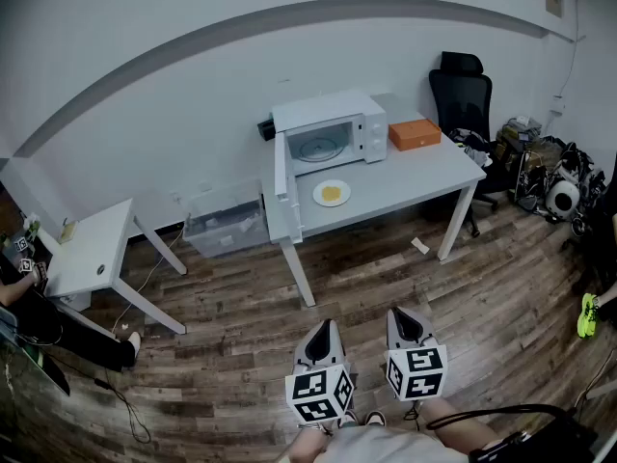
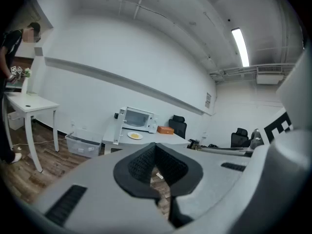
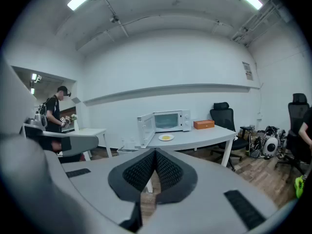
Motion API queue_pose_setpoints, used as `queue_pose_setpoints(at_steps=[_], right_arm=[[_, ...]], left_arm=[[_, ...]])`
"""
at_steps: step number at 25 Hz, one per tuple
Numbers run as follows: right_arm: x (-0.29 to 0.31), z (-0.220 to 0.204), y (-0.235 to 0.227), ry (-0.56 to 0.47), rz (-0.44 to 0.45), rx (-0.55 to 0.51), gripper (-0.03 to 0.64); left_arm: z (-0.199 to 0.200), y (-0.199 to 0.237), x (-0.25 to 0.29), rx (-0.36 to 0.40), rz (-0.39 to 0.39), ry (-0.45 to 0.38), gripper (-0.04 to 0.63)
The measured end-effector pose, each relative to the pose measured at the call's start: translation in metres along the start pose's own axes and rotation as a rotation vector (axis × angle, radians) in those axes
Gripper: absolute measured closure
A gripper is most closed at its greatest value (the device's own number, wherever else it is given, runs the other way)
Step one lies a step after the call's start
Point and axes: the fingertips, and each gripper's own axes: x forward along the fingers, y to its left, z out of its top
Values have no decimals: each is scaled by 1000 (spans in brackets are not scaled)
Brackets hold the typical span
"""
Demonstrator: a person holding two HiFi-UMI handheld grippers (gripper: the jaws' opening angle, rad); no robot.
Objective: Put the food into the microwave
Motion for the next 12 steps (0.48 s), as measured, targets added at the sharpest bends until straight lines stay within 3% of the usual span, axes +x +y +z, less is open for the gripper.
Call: queue_pose_setpoints(at_steps=[12], right_arm=[[0, 0, 1, 1, 2, 5, 601]], left_arm=[[0, 4, 0, -5, 12, 1, 594]])
